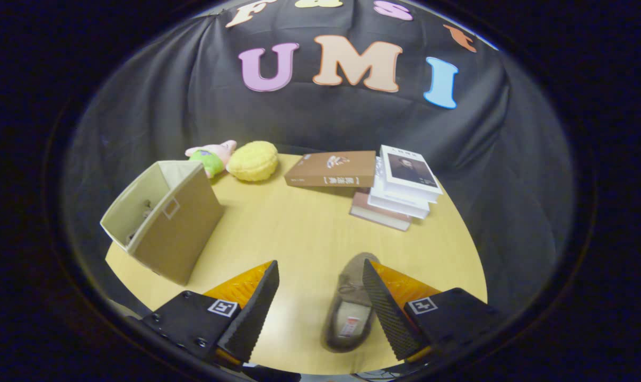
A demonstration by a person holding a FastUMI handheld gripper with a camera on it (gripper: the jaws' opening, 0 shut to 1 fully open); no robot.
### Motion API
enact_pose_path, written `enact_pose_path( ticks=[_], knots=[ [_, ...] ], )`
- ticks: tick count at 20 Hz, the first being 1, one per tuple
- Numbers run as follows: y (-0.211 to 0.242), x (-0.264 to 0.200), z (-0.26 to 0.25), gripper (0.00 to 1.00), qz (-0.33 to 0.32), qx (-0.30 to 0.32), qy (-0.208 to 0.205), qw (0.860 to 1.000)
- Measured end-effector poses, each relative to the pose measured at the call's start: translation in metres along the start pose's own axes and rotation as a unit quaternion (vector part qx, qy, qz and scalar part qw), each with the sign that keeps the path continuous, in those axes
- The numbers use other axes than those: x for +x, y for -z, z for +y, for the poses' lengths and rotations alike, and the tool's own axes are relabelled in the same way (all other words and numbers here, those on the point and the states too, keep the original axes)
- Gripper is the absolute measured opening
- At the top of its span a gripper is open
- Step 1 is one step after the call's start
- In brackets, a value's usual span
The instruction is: Open the storage box then place both shoes into the box .Put the left shoe in first, then the right shoe, with the right side of both shoes facing outward in a uniform manner.
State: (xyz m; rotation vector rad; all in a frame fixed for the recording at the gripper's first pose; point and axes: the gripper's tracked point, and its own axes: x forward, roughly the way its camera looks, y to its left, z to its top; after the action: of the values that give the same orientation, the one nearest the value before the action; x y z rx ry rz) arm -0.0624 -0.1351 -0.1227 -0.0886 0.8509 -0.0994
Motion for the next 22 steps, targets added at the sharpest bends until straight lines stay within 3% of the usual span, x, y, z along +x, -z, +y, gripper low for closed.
enact_pose_path(
  ticks=[10, 16, 20, 21, 22],
  knots=[
    [0.111, 0.048, -0.069, 1.00, 0.119, 0.008, 0.010, 0.993],
    [0.136, 0.065, -0.057, 0.47, 0.171, 0.061, -0.029, 0.983],
    [0.138, 0.070, -0.066, 0.11, 0.188, 0.090, -0.014, 0.978],
    [0.139, 0.071, -0.068, 0.11, 0.190, 0.109, -0.008, 0.976],
    [0.133, 0.070, -0.071, 0.04, 0.191, 0.129, -0.002, 0.973]
  ],
)
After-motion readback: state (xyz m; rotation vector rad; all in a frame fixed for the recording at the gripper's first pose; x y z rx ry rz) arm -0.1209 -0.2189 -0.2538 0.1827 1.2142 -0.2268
